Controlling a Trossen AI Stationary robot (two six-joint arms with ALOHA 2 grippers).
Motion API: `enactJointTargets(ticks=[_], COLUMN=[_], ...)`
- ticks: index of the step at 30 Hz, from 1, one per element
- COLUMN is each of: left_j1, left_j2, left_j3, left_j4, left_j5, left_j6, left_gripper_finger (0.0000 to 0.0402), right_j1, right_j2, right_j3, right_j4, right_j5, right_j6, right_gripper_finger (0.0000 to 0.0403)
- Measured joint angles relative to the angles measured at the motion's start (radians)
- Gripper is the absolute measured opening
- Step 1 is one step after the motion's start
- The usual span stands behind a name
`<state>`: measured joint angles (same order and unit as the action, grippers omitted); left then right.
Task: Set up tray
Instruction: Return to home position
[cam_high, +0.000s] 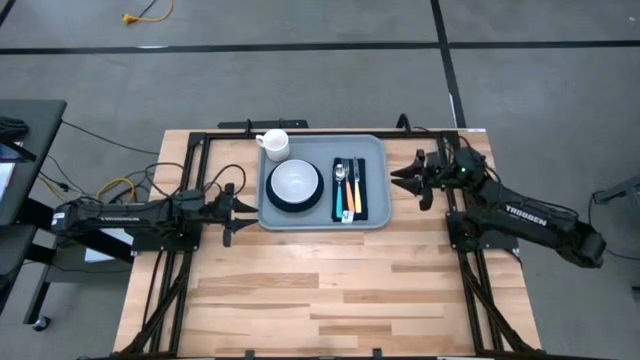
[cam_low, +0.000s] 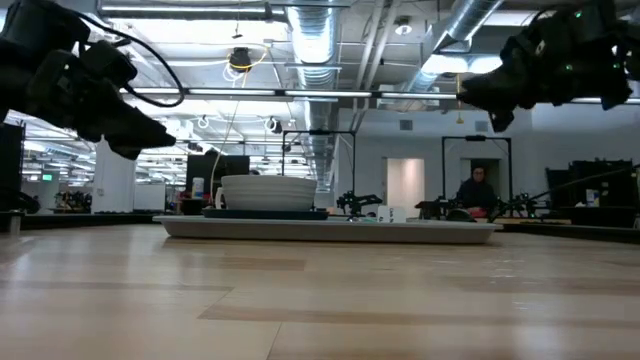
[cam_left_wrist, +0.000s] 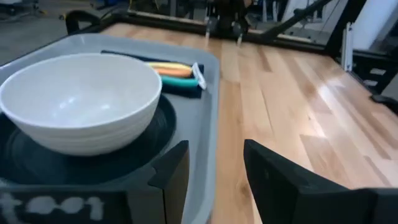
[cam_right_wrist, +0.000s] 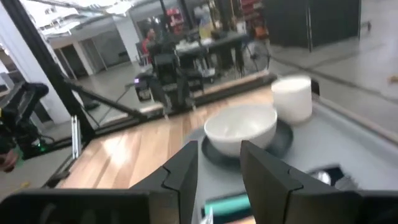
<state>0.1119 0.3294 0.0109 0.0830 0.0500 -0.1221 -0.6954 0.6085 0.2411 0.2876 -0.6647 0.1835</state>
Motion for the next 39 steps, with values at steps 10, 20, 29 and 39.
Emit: enactJointTargets(ticks=[10,20,29,39], left_j1=[-0.064,-0.068,-0.068,-0.068], left_j2=[-0.001,0.000,0.000,0.000], left_j3=[-0.001,-0.002,-0.003,-0.004], left_j4=[0.039,0.039,0.038,-0.030], left_j5=[-0.157,-0.168,-0.169,-0.162], left_j6=[-0.004,0.077,0.102,0.086], left_gripper_finger=[0.0142,0.0142,0.0142,0.0142], right_j1=[0.119,0.342,0.732,0.901], right_j2=[0.005,0.014,0.068,0.130], right_j3=[-0.140,-0.234,-0.234,-0.234], right_j4=[0.194,0.240,0.275,0.271], right_j5=[0.008,0.399,0.714,1.003], right_j6=[-0.146,-0.122,-0.105,-0.097], right_gripper_finger=[0.0113,0.0113,0.0113,0.0113])
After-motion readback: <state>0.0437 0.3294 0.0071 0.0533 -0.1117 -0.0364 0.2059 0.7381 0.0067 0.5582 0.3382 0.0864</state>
